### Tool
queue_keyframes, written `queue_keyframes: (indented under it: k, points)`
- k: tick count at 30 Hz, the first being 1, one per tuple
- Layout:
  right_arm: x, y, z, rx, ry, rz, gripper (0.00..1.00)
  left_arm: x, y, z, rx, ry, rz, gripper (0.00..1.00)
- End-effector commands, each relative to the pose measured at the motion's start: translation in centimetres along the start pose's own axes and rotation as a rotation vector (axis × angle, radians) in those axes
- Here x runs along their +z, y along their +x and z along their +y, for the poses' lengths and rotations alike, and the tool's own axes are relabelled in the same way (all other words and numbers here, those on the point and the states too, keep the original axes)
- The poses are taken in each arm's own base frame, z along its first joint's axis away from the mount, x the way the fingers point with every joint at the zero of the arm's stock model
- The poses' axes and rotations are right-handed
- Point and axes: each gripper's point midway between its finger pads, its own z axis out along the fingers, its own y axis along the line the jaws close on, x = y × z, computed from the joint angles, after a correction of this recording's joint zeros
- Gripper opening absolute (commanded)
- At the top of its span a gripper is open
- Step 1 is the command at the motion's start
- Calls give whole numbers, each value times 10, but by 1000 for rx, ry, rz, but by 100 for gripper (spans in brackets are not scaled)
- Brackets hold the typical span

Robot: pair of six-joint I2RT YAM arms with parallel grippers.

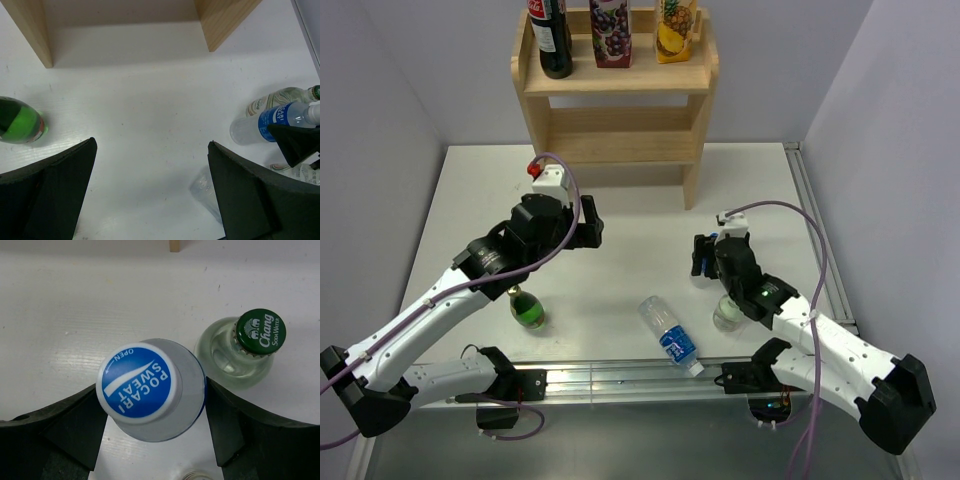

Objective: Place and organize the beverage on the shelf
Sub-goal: Pick up the drink from the center of the board.

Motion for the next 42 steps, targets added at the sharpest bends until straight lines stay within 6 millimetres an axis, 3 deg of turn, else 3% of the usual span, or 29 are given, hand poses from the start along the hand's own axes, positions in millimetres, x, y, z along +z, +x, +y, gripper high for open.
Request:
queue_keyframes:
  k: [1, 4, 6, 7, 8, 10, 14, 18, 19, 20, 22, 23, 25, 27, 32, 38, 42]
  points:
    - [6, -18, 5, 9, 8, -58, 80, -1, -9, -12, -22, 53, -28, 99]
    - [12, -15, 6, -12, 21, -24, 80, -1, -9, -14, -25, 65, -28, 99]
    - [15, -16, 9, -21, 19, -13, 71, -2, -9, -14, -24, 69, -29, 99]
    - [16, -15, 9, -22, 17, -9, 56, -2, -8, -13, -24, 67, -28, 100]
    - [16, -16, 11, -21, 13, -12, 49, -2, -7, -13, -22, 67, -30, 99]
    - [12, -24, 17, -11, -25, -43, 41, -3, -10, -16, -28, 87, -44, 99]
    - [-1, -52, 24, -14, -72, -120, 34, 3, -5, -32, -44, 178, -52, 99]
    - [-21, -93, 34, -36, -114, -163, 33, 6, -4, -60, -30, 347, -101, 100]
    - [-26, -99, 40, -42, -145, -161, 32, 3, -13, -74, -28, 424, -148, 100]
    - [-34, -114, 44, -40, -167, -185, 32, 6, -4, -76, -15, 444, -143, 99]
    - [-44, -121, 49, -51, -204, -178, 31, 3, -14, -88, 14, 518, -219, 100]
    - [-53, -132, 56, -46, -243, -193, 31, 4, -4, -94, 36, 560, -211, 99]
    - [-64, -136, 60, -50, -282, -189, 31, 3, 10, -102, 90, 637, -208, 100]
    - [-78, -145, 68, -55, -344, -192, 30, -2, 8, -113, 140, 714, -260, 99]
    - [-115, -161, 89, -103, -508, -203, 28, -24, 30, -142, 280, 952, -267, 100]
    - [-165, -166, 115, -190, -754, -186, 27, -44, 40, -160, 387, 1089, -282, 99]
    - [-184, -167, 121, -244, -833, -171, 25, -53, 53, -172, 451, 1179, -236, 99]
